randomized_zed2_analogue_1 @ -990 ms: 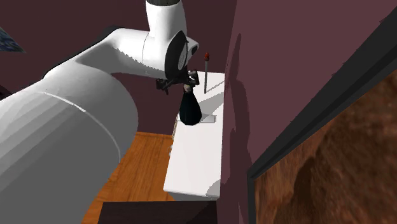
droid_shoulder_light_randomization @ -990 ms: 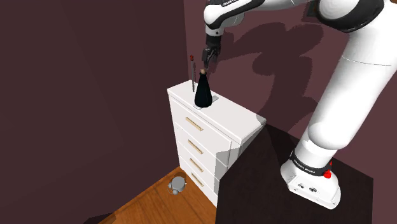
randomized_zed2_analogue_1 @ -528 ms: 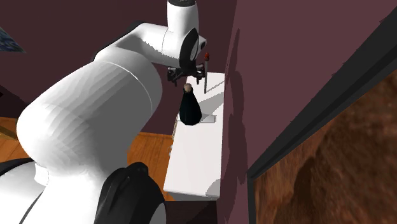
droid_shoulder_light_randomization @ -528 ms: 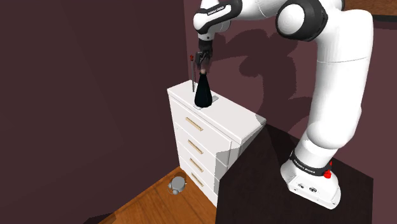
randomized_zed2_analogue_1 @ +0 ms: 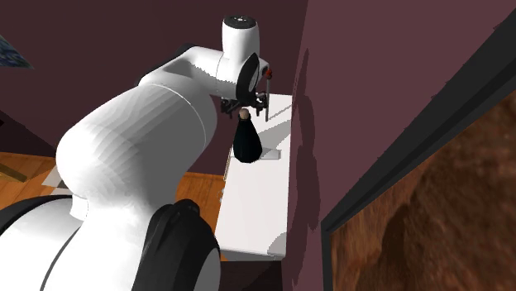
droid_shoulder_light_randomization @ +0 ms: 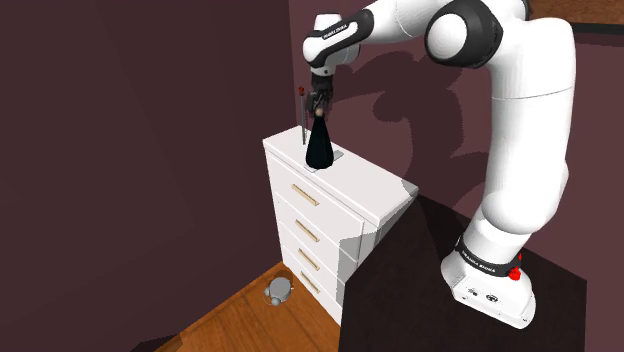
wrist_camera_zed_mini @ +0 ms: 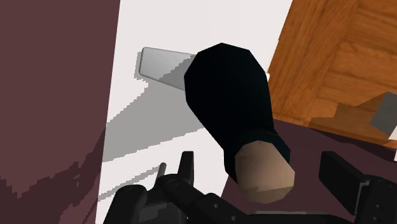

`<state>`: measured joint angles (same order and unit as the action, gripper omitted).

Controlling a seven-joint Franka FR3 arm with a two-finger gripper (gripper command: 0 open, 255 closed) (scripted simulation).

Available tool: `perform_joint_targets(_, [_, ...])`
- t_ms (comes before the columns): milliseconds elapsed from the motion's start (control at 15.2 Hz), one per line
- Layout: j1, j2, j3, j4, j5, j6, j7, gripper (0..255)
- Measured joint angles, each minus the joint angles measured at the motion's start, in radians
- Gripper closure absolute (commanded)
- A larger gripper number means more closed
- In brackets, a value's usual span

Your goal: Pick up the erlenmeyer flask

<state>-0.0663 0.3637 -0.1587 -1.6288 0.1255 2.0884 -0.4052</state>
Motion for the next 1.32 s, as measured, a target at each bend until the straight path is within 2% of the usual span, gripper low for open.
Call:
perform_joint_targets(66, [-0.001,0.003,0.0,0.0,0.001,0.003,-0.002,255])
perform_joint_targets(792, [-0.001,0.001,0.0,-0.001,0.001,0.003,-0.002,255])
perform_joint_targets(1320, [-0.002,-0.021,-0.003,0.065,-0.007,-0.087,0.007,255])
